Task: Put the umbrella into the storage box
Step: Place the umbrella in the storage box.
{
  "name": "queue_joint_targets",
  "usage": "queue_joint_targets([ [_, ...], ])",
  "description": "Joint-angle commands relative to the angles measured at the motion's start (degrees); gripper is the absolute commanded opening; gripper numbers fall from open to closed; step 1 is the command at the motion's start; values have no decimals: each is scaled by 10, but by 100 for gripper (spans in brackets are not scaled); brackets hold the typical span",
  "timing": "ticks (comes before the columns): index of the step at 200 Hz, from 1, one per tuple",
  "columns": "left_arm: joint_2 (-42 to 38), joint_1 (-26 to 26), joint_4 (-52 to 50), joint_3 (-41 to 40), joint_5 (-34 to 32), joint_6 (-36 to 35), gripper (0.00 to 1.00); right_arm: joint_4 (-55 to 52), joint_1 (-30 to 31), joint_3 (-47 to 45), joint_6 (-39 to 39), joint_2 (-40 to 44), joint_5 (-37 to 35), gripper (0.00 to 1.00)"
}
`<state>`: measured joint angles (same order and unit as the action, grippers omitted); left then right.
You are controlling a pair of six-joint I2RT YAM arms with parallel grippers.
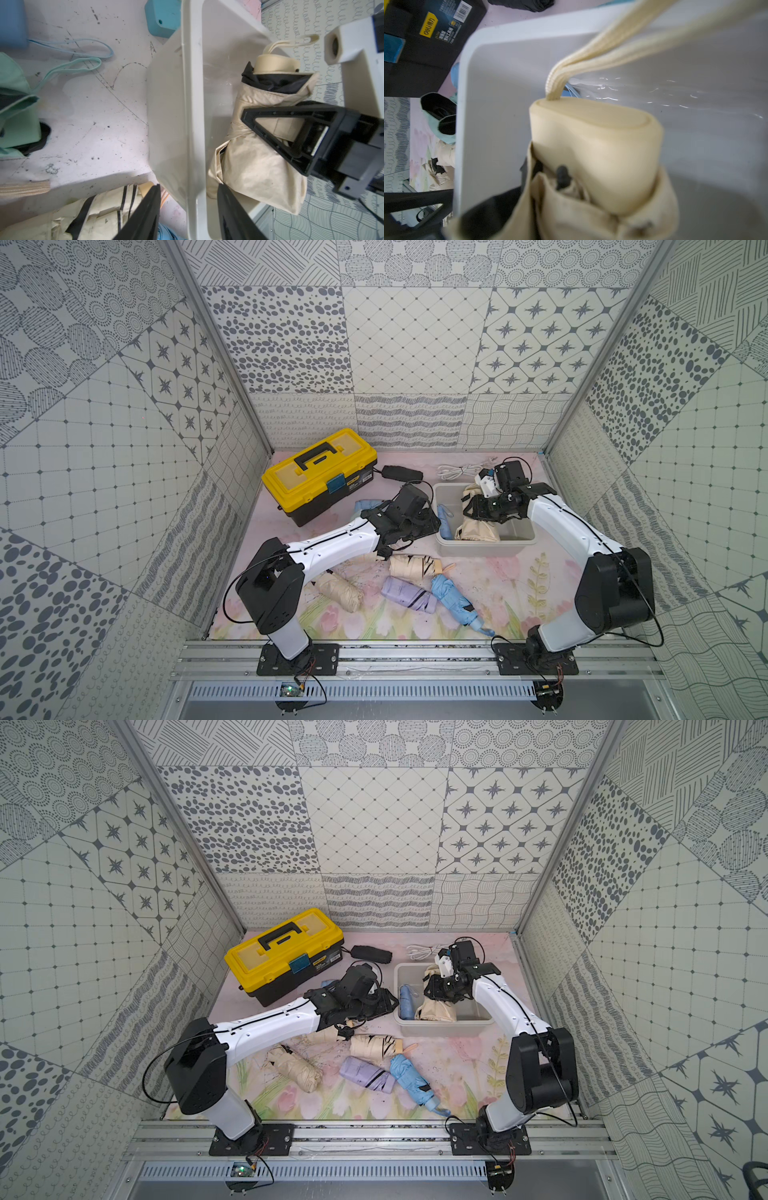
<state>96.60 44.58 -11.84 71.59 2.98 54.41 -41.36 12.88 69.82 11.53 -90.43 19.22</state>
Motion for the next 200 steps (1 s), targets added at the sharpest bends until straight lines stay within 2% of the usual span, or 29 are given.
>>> queue_joint_targets([
  [1,15,-7,-7,7,16,-4,43,22,16,8,-23,-11,-3,30],
  [74,29,-8,20,10,29,11,31,98,36,-35,-1,-51,-8,30],
  [128,29,-8,25,9,27,10,27,153,37,-64,11,-72,-18,33],
  [163,29,-8,27,11,24,9,26,192,38,-73,29,-93,-13,40],
  [182,32,-8,27,15,24,6,26,202,38,-74,36,-97,-18,50],
  [200,33,-8,27,17,25,7,26,203,37,-74,40,-91,-28,65],
])
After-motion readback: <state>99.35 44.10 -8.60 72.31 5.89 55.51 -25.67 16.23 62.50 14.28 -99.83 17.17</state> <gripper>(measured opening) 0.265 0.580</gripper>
